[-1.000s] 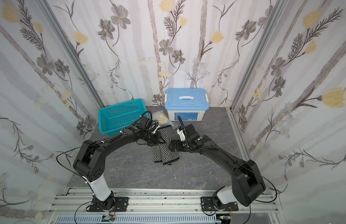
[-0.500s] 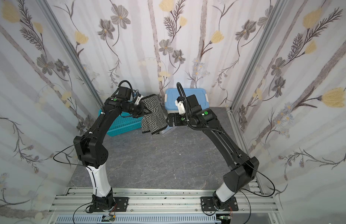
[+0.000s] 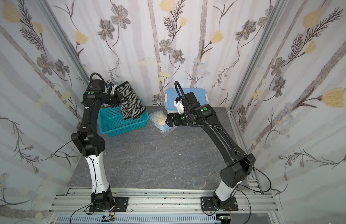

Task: Roll up the scarf and place it into the basket
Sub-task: Place the scarf in the basket.

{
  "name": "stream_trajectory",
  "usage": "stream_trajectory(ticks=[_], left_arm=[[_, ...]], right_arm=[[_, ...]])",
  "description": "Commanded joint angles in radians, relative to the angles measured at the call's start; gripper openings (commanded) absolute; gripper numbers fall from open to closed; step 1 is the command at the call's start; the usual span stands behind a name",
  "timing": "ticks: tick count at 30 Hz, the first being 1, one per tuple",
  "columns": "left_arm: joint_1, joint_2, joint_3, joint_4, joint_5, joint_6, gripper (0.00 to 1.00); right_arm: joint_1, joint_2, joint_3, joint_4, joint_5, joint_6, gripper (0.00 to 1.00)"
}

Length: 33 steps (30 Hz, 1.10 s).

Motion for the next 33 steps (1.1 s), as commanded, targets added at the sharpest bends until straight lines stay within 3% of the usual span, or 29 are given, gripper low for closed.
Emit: stream_trajectory(ticks=[1, 10, 24, 28, 31, 33], left_arm=[[0.023, 0.049, 0.027, -0.034, 0.010, 0.103, 0.00], [0.050, 0.211, 0.090, -0.100, -0.004, 0.233, 0.00], [0.030, 0.354, 0.093, -0.131, -0.011, 0.247, 0.00], [0.033, 0.374, 0.093, -0.070, -0.016, 0.198, 0.18], [0.032, 0.387, 0.092, -0.021, -0.009, 0.157, 0.37], [0.032, 0.395, 0.091, -0.003, -0.017, 0.131, 0.55]], right_arm=[[0.000, -0.022, -0.004, -0.007, 0.022, -0.014, 1.00], [0.012, -0.014, -0.015, -0.003, 0.033, 0.015, 1.00], [0.018, 0.028, 0.024, -0.001, 0.049, 0.037, 1.00], [0.019, 0.035, 0.048, -0.009, 0.052, 0.037, 1.00], [0.019, 0.029, 0.047, -0.018, 0.062, 0.031, 1.00], [0.019, 0.026, 0.044, -0.023, 0.066, 0.028, 1.00]])
